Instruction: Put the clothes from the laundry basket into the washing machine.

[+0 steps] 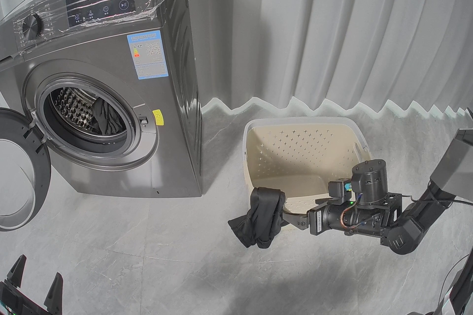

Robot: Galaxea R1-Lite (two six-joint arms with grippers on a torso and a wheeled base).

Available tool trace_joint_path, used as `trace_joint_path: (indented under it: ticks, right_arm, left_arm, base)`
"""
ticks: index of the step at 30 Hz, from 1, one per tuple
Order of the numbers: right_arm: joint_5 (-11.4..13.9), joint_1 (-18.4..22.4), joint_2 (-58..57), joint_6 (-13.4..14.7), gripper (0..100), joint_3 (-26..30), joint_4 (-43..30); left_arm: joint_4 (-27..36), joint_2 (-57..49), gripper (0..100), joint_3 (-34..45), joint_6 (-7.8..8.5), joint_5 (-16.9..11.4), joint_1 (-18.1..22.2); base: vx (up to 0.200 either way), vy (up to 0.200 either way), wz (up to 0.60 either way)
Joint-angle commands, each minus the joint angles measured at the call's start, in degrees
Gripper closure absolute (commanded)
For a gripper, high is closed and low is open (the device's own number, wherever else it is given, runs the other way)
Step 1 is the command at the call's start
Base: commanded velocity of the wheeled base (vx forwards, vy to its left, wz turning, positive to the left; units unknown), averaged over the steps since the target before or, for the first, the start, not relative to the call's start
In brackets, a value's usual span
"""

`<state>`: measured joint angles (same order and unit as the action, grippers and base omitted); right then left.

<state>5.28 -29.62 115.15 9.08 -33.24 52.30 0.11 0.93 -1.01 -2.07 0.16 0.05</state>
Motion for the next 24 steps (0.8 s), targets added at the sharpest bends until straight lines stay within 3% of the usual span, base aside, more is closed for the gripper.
trace_joint_path:
  ticks: [1, 14, 24]
  right_arm:
    - [-1.06, -0.70, 3.15, -0.03, 0, -2.70, 0.09]
    - [-1.24, -0.79, 7.63, 0.32, 0, -7.01, 0.52]
    - [-1.24, -0.17, 16.24, -0.12, 0, -9.30, 10.37]
  left_arm:
    - [-0.02, -0.93, 0, 0.92, 0.05, 0.02, 0.04]
    - [-0.02, -0.93, 0, 0.92, 0.23, 0.02, 0.04]
    - [-0.02, -0.93, 0, 0.92, 0.23, -0.07, 0.04]
  base:
    - [0.000, 0.000, 0.00]
    - [0.000, 0.000, 0.00]
    - [0.000, 0.000, 0.00]
